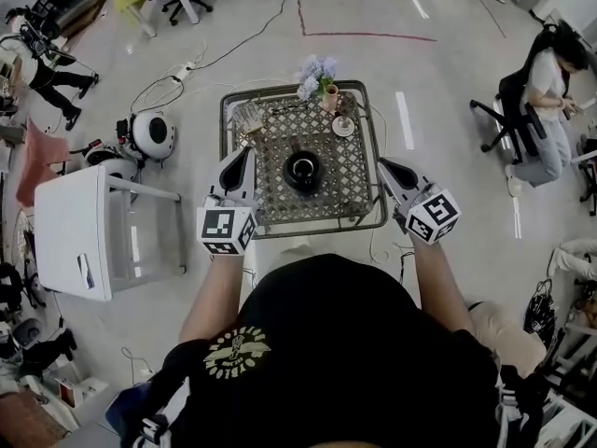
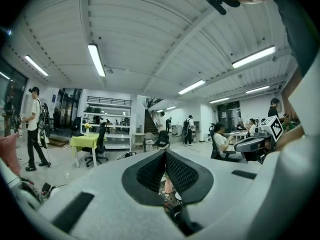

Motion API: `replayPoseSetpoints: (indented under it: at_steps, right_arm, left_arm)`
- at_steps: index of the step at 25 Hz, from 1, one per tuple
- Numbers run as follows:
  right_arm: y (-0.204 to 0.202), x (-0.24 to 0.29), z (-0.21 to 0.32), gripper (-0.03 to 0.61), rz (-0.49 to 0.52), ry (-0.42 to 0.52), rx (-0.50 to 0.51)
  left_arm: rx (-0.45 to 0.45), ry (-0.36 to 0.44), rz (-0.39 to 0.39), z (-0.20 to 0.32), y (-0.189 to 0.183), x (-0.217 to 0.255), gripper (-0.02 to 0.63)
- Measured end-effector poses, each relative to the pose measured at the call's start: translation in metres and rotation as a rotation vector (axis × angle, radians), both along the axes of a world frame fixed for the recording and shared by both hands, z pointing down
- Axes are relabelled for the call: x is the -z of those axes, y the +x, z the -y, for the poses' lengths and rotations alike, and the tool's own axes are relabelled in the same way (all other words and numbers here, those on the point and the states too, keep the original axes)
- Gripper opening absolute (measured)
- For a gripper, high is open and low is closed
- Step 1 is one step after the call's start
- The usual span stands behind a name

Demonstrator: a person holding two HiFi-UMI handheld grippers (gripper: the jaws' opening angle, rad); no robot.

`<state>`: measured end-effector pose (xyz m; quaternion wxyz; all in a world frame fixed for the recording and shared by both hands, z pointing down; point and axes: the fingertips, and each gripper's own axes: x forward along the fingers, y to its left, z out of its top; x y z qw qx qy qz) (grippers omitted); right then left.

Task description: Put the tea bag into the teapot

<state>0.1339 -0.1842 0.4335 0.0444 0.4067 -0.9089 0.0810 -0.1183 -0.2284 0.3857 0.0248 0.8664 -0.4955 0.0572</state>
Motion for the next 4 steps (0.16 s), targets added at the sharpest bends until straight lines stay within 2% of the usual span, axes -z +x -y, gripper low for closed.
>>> replayPoseSetpoints:
  at_steps: [4]
  right_arm:
    - [0.012, 0.007, -0.009, 0.009, 0.004, 0.023, 0.034]
  left_arm:
    - [0.021, 0.008, 0.019, -0.017, 0.015, 0.002, -0.005]
